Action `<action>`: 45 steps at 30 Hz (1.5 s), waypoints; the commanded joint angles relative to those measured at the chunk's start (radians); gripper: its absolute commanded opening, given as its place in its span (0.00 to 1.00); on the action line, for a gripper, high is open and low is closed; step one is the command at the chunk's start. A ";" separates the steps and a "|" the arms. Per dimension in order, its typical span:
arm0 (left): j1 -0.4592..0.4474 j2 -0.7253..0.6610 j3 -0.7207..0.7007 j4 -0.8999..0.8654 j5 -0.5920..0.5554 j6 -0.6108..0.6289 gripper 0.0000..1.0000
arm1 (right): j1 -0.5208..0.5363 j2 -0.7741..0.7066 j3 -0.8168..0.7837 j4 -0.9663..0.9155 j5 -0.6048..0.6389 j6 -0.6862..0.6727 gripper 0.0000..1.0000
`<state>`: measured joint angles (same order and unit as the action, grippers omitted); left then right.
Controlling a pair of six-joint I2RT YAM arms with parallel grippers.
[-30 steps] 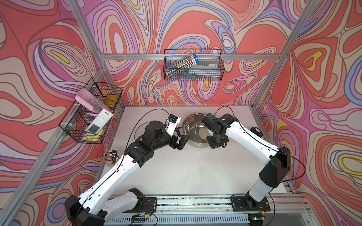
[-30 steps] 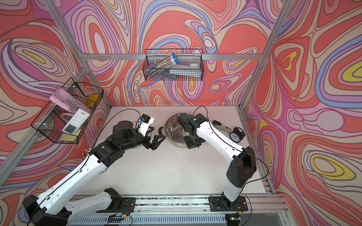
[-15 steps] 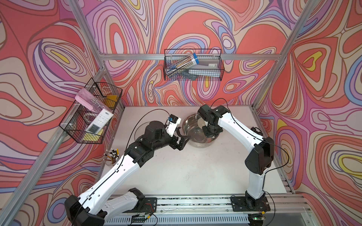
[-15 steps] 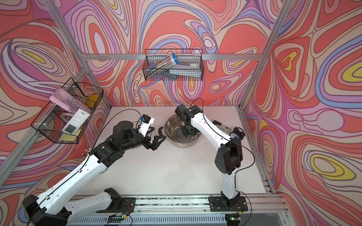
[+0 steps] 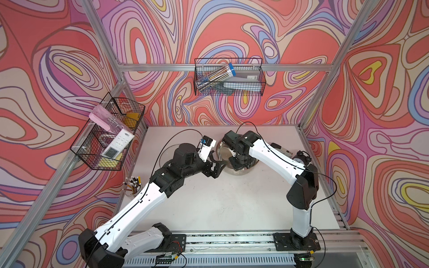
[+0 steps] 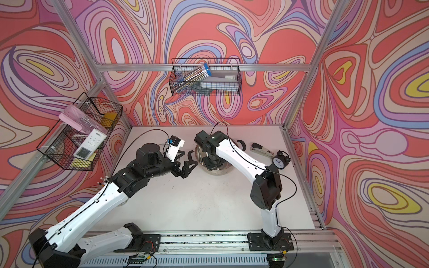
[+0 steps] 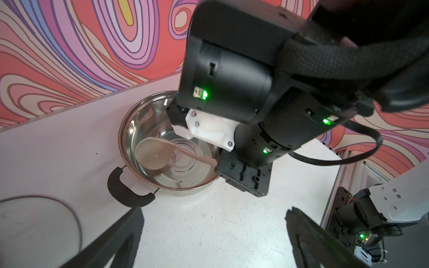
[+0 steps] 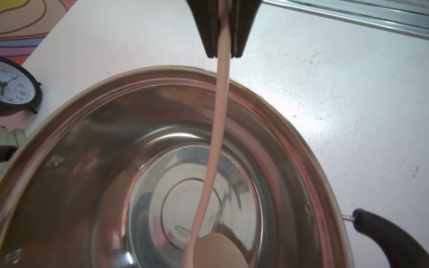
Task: Stir the soup with a spoon
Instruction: Stir the soup in the pan with a stick.
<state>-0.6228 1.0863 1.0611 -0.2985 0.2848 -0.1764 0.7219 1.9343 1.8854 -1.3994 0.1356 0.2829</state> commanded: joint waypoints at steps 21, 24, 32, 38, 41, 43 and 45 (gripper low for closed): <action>-0.057 0.044 0.028 0.028 -0.043 -0.013 0.99 | -0.150 -0.257 -0.245 0.003 0.058 0.072 0.00; -0.060 0.049 0.030 0.028 -0.045 0.000 0.99 | -0.176 -0.226 -0.211 0.012 0.069 0.039 0.00; -0.063 0.050 0.036 0.053 -0.057 0.080 0.99 | -0.188 -0.081 -0.086 0.047 0.041 -0.012 0.00; -0.068 0.044 0.039 0.046 -0.097 0.163 0.99 | -0.181 0.004 0.044 0.045 -0.046 -0.024 0.00; -0.071 0.041 0.037 0.048 -0.115 0.193 0.99 | -0.156 0.020 0.076 0.042 -0.078 -0.032 0.00; -0.072 0.039 0.032 0.056 -0.131 0.210 0.99 | -0.133 0.023 0.085 0.030 -0.076 -0.036 0.00; -0.075 0.038 0.030 0.061 -0.143 0.227 0.99 | -0.115 0.020 0.076 0.019 -0.081 -0.034 0.00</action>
<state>-0.6888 1.1309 1.0683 -0.2684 0.1761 -0.0010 0.5766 1.9507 1.9472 -1.3647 0.0822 0.2611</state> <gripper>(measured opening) 0.989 0.099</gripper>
